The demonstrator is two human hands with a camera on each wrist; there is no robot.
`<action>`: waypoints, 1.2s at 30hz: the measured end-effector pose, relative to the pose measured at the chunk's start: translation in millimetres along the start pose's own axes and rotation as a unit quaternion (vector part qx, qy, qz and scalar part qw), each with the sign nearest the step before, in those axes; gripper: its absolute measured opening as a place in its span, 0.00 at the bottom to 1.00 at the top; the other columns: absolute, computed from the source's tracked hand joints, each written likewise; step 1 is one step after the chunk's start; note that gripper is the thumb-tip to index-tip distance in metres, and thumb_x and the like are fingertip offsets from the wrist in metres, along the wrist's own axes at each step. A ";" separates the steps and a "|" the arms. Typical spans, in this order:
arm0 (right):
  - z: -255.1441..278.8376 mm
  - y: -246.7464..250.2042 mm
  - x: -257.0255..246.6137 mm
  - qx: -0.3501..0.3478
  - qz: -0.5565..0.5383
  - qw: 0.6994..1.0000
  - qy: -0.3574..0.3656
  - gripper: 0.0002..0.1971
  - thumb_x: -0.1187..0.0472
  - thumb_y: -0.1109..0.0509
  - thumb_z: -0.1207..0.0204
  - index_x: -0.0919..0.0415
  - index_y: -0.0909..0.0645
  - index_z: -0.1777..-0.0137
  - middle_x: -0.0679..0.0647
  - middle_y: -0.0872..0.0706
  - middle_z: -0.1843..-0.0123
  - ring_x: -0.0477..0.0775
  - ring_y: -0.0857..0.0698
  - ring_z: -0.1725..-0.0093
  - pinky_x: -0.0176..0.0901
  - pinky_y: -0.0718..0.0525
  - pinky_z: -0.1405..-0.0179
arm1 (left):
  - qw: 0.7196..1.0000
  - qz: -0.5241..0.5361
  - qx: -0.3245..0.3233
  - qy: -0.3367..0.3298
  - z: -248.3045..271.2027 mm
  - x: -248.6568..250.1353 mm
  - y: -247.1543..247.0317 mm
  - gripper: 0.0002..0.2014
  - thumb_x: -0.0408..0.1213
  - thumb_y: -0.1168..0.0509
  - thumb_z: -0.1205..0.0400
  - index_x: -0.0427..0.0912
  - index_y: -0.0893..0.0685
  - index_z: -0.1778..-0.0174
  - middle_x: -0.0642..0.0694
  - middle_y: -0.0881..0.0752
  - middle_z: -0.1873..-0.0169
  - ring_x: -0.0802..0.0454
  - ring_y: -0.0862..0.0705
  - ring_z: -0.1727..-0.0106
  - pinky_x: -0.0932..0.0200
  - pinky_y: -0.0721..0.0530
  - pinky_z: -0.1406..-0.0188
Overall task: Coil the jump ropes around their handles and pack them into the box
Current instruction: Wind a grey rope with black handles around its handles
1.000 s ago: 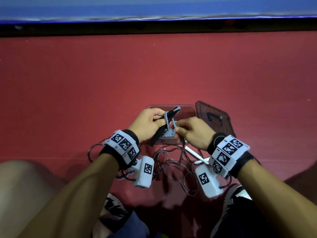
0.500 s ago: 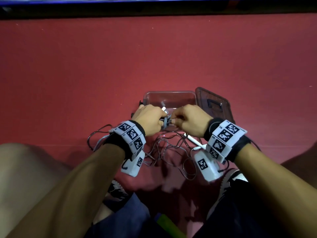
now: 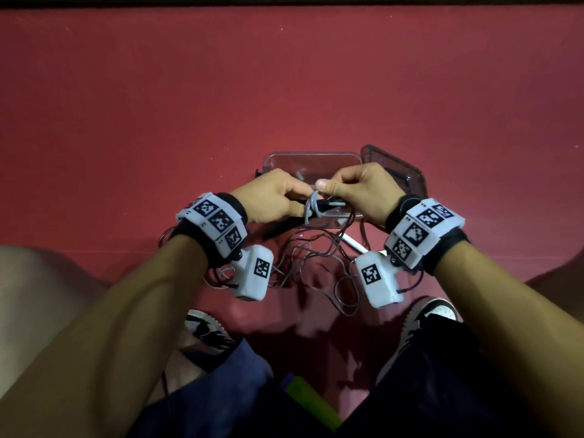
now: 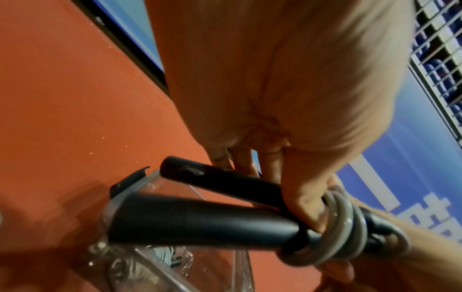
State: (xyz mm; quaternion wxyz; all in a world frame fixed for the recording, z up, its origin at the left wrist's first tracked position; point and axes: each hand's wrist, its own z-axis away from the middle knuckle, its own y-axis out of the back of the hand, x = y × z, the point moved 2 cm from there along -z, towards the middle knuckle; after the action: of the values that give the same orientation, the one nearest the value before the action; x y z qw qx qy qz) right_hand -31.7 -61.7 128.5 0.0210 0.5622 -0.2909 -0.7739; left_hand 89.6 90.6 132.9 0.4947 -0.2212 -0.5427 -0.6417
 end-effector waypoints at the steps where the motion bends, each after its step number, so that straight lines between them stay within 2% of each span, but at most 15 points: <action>1: -0.2 0.2 0.8 -0.009 -0.055 0.998 -0.010 0.18 0.47 0.22 0.25 0.65 0.11 0.62 0.65 0.10 0.64 0.52 0.18 0.66 0.49 0.17 0.57 | 0.999 0.035 0.000 -0.005 0.5 1.1 0.6 0.17 0.24 0.28 0.19 0.43 0.09 0.36 0.47 0.07 0.44 0.53 0.10 0.42 0.55 0.17 0.31; 3: -0.2 1.1 0.4 -0.023 -0.127 0.991 -0.023 0.17 0.53 0.24 0.21 0.69 0.12 0.61 0.65 0.12 0.63 0.53 0.19 0.64 0.48 0.19 0.56 | 0.996 0.090 0.003 -0.014 1.4 3.2 1.5 0.17 0.24 0.29 0.18 0.44 0.11 0.36 0.45 0.07 0.43 0.55 0.11 0.43 0.55 0.17 0.31; 6: 0.6 2.0 -2.1 -0.027 -0.175 0.984 -0.037 0.13 0.57 0.27 0.18 0.67 0.12 0.59 0.59 0.13 0.64 0.50 0.18 0.66 0.43 0.17 0.59 | 0.991 0.133 0.015 -0.013 1.7 4.5 2.0 0.17 0.21 0.30 0.19 0.43 0.12 0.38 0.39 0.09 0.42 0.54 0.12 0.44 0.57 0.17 0.33; 8: 0.8 0.6 -1.6 -0.031 -0.218 0.974 -0.052 0.11 0.59 0.29 0.17 0.67 0.11 0.55 0.61 0.12 0.62 0.53 0.16 0.66 0.43 0.16 0.62 | 0.987 0.159 0.022 -0.009 1.2 4.3 1.6 0.17 0.19 0.31 0.19 0.41 0.12 0.39 0.36 0.09 0.44 0.52 0.12 0.46 0.59 0.15 0.37; 11: 1.5 -1.2 -0.6 -0.032 -0.268 0.960 -0.070 0.11 0.62 0.31 0.16 0.69 0.12 0.52 0.66 0.16 0.58 0.56 0.22 0.66 0.39 0.23 0.70 | 0.982 0.184 0.030 0.001 0.0 3.8 1.2 0.15 0.19 0.32 0.19 0.41 0.11 0.42 0.42 0.07 0.51 0.54 0.11 0.50 0.61 0.13 0.42; 14: 0.6 -0.4 2.1 -0.030 -0.262 0.962 -0.074 0.10 0.69 0.35 0.15 0.65 0.12 0.53 0.62 0.18 0.65 0.51 0.25 0.68 0.33 0.30 0.75 | 0.972 0.228 0.052 0.006 0.5 6.2 3.5 0.15 0.19 0.33 0.17 0.39 0.12 0.39 0.48 0.06 0.55 0.56 0.09 0.52 0.63 0.12 0.44; 16: 1.4 -1.8 2.2 -0.042 -0.244 0.967 -0.064 0.11 0.68 0.37 0.14 0.67 0.12 0.50 0.58 0.16 0.65 0.47 0.22 0.69 0.34 0.29 0.73 | 0.967 0.249 0.061 0.002 1.6 9.4 4.2 0.14 0.20 0.35 0.17 0.39 0.12 0.42 0.47 0.06 0.55 0.55 0.08 0.53 0.62 0.12 0.46; 19: 4.2 -3.7 -2.3 -0.048 -0.197 0.978 -0.050 0.15 0.63 0.38 0.12 0.63 0.12 0.55 0.56 0.14 0.65 0.43 0.19 0.72 0.33 0.27 0.72 | 0.961 0.259 0.094 0.007 2.4 10.3 4.5 0.11 0.22 0.35 0.15 0.40 0.12 0.45 0.45 0.06 0.57 0.53 0.08 0.56 0.59 0.10 0.50; 21: 7.9 -6.1 -7.8 -0.064 -0.157 0.984 -0.045 0.15 0.64 0.41 0.10 0.70 0.14 0.49 0.56 0.15 0.65 0.40 0.18 0.73 0.25 0.26 0.75 | 0.957 0.262 0.123 0.020 1.9 8.4 4.8 0.09 0.25 0.33 0.15 0.38 0.12 0.43 0.37 0.07 0.54 0.47 0.09 0.55 0.51 0.11 0.47; 22: 9.6 -7.9 -9.4 -0.076 -0.137 0.987 -0.044 0.15 0.65 0.42 0.10 0.73 0.15 0.46 0.56 0.15 0.64 0.39 0.18 0.73 0.24 0.26 0.75 | 0.955 0.263 0.131 0.023 2.0 8.1 3.9 0.08 0.25 0.33 0.15 0.35 0.12 0.42 0.34 0.08 0.53 0.46 0.09 0.55 0.50 0.11 0.46; 25: 11.3 -11.4 -11.0 -0.093 -0.074 0.992 -0.043 0.13 0.66 0.41 0.11 0.72 0.16 0.45 0.56 0.13 0.62 0.40 0.17 0.71 0.25 0.24 0.74 | 0.956 0.249 0.156 0.027 1.2 8.8 1.0 0.09 0.25 0.33 0.15 0.30 0.15 0.39 0.35 0.08 0.56 0.49 0.09 0.60 0.53 0.10 0.52; 29: 8.2 -12.7 -8.6 -0.111 0.046 0.992 -0.031 0.13 0.62 0.35 0.14 0.58 0.14 0.59 0.53 0.07 0.61 0.47 0.11 0.64 0.37 0.19 0.60 | 0.949 0.240 0.191 0.066 -0.6 4.3 1.6 0.13 0.23 0.34 0.15 0.38 0.24 0.37 0.35 0.09 0.47 0.47 0.09 0.61 0.47 0.10 0.56; 32: 6.4 -14.9 -8.0 -0.127 0.176 0.976 -0.008 0.11 0.60 0.32 0.18 0.57 0.14 0.62 0.50 0.07 0.61 0.50 0.10 0.58 0.44 0.15 0.51 | 0.950 0.214 0.213 0.077 -1.0 3.3 1.0 0.11 0.24 0.33 0.15 0.36 0.21 0.38 0.36 0.08 0.50 0.42 0.09 0.60 0.44 0.09 0.57; 34: 8.7 -17.0 -11.8 -0.141 0.222 0.965 0.002 0.11 0.61 0.31 0.20 0.57 0.18 0.66 0.51 0.07 0.60 0.53 0.10 0.55 0.41 0.16 0.53 | 0.955 0.189 0.216 0.076 -2.5 1.2 -0.7 0.08 0.25 0.33 0.14 0.37 0.18 0.41 0.41 0.06 0.55 0.42 0.09 0.58 0.44 0.10 0.55; 36: 13.4 -19.3 -17.8 -0.150 0.237 0.960 0.017 0.14 0.61 0.30 0.21 0.56 0.21 0.69 0.50 0.07 0.61 0.51 0.10 0.56 0.38 0.18 0.57 | 0.966 0.132 0.211 0.071 -4.4 -2.2 -2.8 0.07 0.27 0.33 0.14 0.43 0.16 0.46 0.50 0.07 0.60 0.44 0.09 0.56 0.45 0.10 0.50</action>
State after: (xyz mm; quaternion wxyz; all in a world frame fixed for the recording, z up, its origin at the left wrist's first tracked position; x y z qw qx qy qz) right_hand -31.3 -33.5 137.3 0.2923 0.4806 -0.2961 -0.7719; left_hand 89.2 87.2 128.3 0.6476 -0.1351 -0.5955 -0.4558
